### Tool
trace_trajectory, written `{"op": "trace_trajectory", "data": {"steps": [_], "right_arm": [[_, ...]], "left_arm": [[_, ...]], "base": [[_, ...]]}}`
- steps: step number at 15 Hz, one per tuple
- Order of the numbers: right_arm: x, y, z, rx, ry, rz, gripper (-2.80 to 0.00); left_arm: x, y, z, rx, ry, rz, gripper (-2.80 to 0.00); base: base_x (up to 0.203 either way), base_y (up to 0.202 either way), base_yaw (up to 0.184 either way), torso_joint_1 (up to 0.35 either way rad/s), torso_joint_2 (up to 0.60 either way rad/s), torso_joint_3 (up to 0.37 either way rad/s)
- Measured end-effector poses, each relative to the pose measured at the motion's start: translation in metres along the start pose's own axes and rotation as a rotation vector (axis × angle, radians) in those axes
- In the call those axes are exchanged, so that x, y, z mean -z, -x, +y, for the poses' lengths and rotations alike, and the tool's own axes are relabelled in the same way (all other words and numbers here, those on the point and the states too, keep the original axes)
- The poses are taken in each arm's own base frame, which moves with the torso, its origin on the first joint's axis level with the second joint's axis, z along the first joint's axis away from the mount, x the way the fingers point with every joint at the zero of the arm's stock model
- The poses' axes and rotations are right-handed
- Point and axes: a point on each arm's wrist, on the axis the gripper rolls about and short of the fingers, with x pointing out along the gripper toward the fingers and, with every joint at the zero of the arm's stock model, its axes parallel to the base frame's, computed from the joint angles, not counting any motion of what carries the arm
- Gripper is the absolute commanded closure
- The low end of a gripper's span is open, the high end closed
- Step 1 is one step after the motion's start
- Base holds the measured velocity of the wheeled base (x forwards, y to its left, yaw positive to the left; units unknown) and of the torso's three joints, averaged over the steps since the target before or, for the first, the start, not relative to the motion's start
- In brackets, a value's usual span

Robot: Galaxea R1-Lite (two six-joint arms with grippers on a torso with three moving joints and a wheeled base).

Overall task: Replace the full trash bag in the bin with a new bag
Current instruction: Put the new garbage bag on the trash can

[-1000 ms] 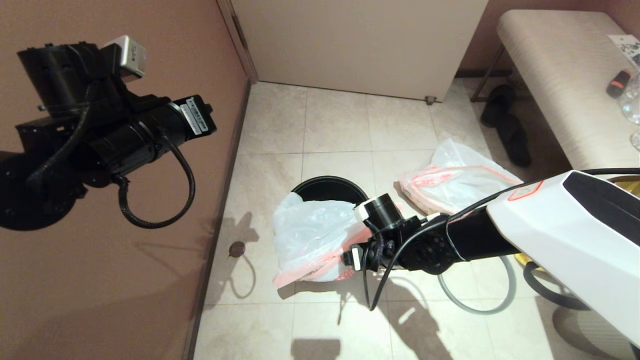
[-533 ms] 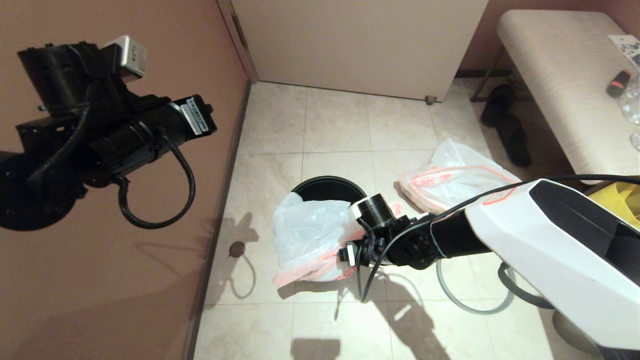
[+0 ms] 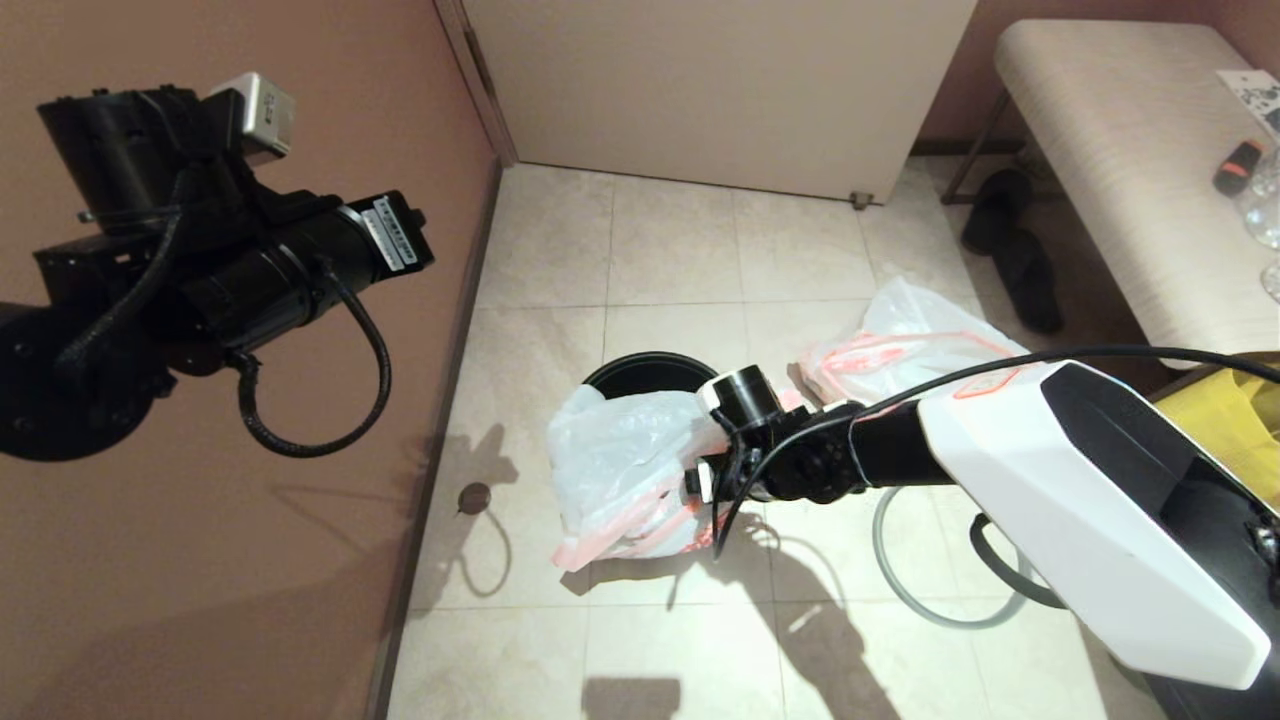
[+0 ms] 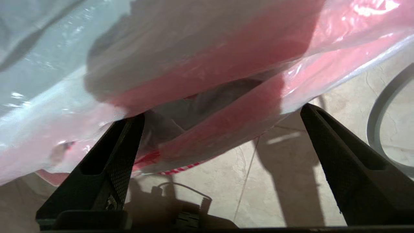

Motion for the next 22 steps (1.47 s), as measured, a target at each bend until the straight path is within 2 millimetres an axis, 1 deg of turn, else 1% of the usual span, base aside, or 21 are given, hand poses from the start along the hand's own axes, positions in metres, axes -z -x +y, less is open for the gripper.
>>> {"op": "trace_trajectory", "data": {"steps": [2,4,8,12,15,16,22], "right_arm": [[0.008,0.0,-0.004,0.017,0.0,0.03,-2.8],[0.014,0.004,-0.007,0.025,-0.002,0.053,-2.8],[0.018,0.02,-0.012,0.028,0.003,0.075,-2.8],[0.028,0.023,-0.012,0.023,-0.015,0.079,-2.8],[0.039,0.013,-0.014,0.031,-0.013,0.106,-2.8],[0.043,0.007,-0.015,0.035,-0.012,0.114,-2.8],[0.053,-0.032,-0.025,0.066,-0.028,0.104,-2.8]], "left_arm": [[0.0,0.0,0.0,0.0,0.0,0.0,0.0],[0.0,0.0,0.0,0.0,0.0,0.0,0.0],[0.0,0.0,0.0,0.0,0.0,0.0,0.0],[0.0,0.0,0.0,0.0,0.0,0.001,0.0],[0.0,0.0,0.0,0.0,-0.001,0.001,0.0],[0.001,-0.001,0.0,-0.001,-0.002,0.002,0.0],[0.003,-0.003,0.0,-0.001,-0.003,0.011,0.0]], "base": [[0.0,0.0,0.0,0.0,0.0,0.0],[0.0,0.0,0.0,0.0,0.0,0.0],[0.0,0.0,0.0,0.0,0.0,0.0],[0.0,0.0,0.0,0.0,0.0,0.0],[0.0,0.0,0.0,0.0,0.0,0.0],[0.0,0.0,0.0,0.0,0.0,0.0],[0.0,0.0,0.0,0.0,0.0,0.0]]}}
